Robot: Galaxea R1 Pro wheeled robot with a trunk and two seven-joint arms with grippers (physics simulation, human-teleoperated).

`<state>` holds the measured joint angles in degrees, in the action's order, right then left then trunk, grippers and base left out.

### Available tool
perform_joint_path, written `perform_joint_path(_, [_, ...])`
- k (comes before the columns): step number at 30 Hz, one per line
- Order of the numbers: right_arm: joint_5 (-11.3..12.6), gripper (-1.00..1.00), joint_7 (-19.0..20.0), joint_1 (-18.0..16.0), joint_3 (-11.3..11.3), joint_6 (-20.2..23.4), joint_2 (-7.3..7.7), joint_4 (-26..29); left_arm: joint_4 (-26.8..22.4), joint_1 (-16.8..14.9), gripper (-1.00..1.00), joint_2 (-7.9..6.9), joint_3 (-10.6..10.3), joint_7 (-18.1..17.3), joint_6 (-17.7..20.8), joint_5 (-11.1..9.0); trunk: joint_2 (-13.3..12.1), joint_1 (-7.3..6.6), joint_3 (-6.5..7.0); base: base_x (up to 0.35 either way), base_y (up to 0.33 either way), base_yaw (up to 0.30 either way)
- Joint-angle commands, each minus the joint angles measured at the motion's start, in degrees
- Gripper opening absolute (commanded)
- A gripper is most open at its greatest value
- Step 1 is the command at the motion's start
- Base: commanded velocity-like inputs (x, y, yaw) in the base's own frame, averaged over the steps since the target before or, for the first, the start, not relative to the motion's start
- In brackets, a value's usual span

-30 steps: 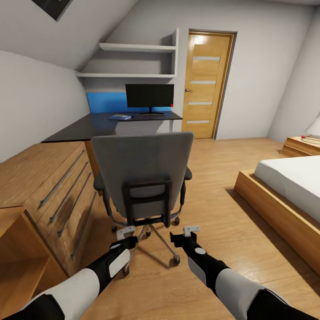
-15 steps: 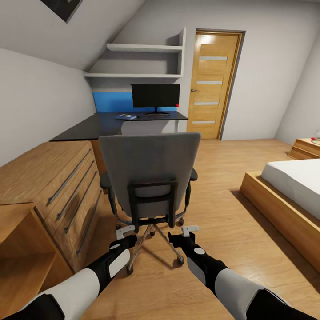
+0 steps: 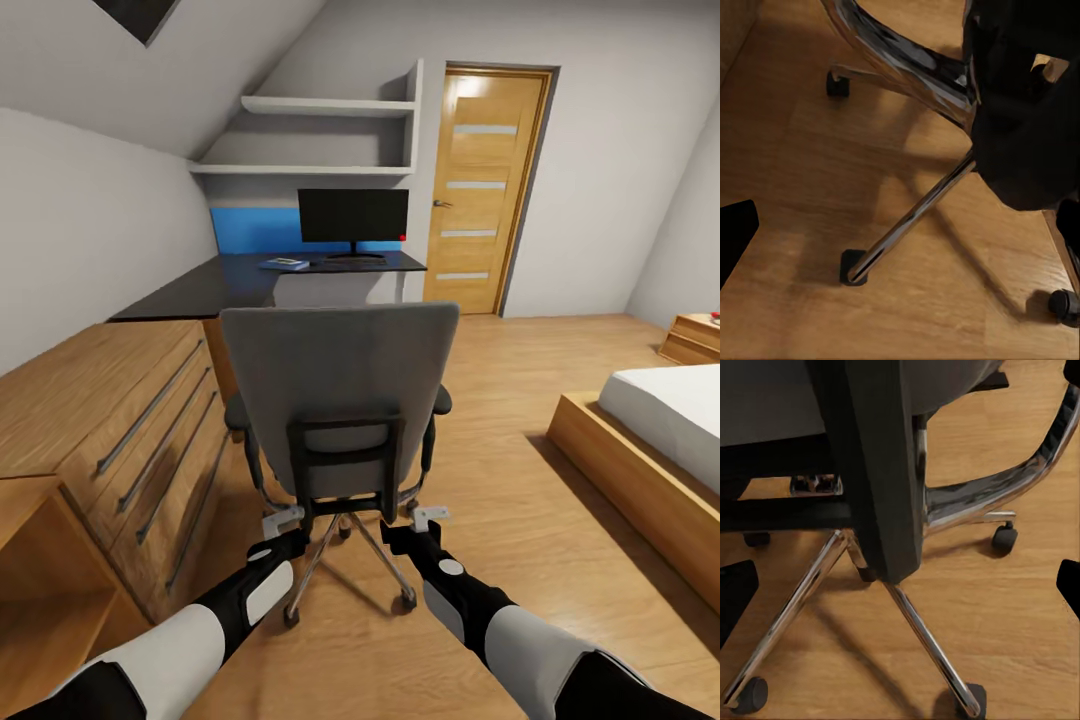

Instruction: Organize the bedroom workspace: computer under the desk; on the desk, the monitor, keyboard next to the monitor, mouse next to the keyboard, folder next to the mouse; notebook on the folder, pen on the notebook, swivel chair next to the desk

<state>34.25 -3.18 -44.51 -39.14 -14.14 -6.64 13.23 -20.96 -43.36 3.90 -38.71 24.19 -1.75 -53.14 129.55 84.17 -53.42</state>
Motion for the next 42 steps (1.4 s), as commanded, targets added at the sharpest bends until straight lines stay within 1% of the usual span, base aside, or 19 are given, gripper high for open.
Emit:
perform_joint_path(1, [0.35, 1.00, -0.33, -0.05, -0.46, -0.22, 0.02, -0.03, -0.05, -0.05, 1.00, -0.04, -0.48, 0.35, -0.18, -0.50, 0.02, 0.02, -0.06, 0.318, 0.000, 0.000])
perform_joint_path(5, [0.38, 1.00, -0.33, -0.05, -0.41, -0.27, 0.10, -0.04, -0.05, -0.05, 1.00, 0.04, -0.79, 0.34, -0.18, -0.48, 0.02, 0.02, -0.06, 0.321, 0.000, 0.000])
perform_joint_path(20, [0.21, 1.00, -0.33, -0.02, -0.42, -0.28, 0.14, -0.03, 0.02, -0.05, 1.00, -0.03, -0.95, 0.38, -0.18, -0.54, 0.02, 0.02, -0.06, 0.322, 0.000, 0.000])
perform_joint_path(31, [0.03, 1.00, -0.30, -0.04, -0.50, -0.37, 0.13, -0.04, 1.22, -0.05, 1.00, 0.13, -1.18, 0.34, -0.20, -0.47, 0.02, 0.02, -0.06, 0.322, -0.034, 0.000])
perform_joint_path(33, [-0.68, 1.00, -0.26, 0.00, -0.61, -0.37, 0.11, -0.04, 1.25, -0.05, 1.00, 0.14, -1.19, 0.34, -0.19, -0.48, 0.02, 0.02, -0.06, 0.322, -0.079, 0.000])
perform_joint_path(34, [-1.69, 1.00, -0.30, 0.02, -0.64, -0.37, 0.08, -0.05, 1.26, -0.05, 1.00, 0.14, -1.19, 0.34, -0.18, -0.48, 0.02, 0.02, -0.06, 0.322, -0.084, 0.004])
perform_joint_path(36, [-2.79, 1.00, -0.35, 0.03, -0.66, -0.35, 0.02, -0.05, 1.27, -0.05, 1.00, 0.14, -1.19, 0.34, -0.18, -0.48, 0.02, 0.02, -0.06, 0.322, -0.092, 0.044])
perform_joint_path(42, [-3.52, 1.00, -0.49, 0.04, -0.62, -0.33, -0.03, -0.05, 1.59, -0.05, 1.00, 0.14, -1.19, 0.34, -0.19, -0.45, 0.02, 0.02, -0.06, 0.322, -0.113, 0.099])
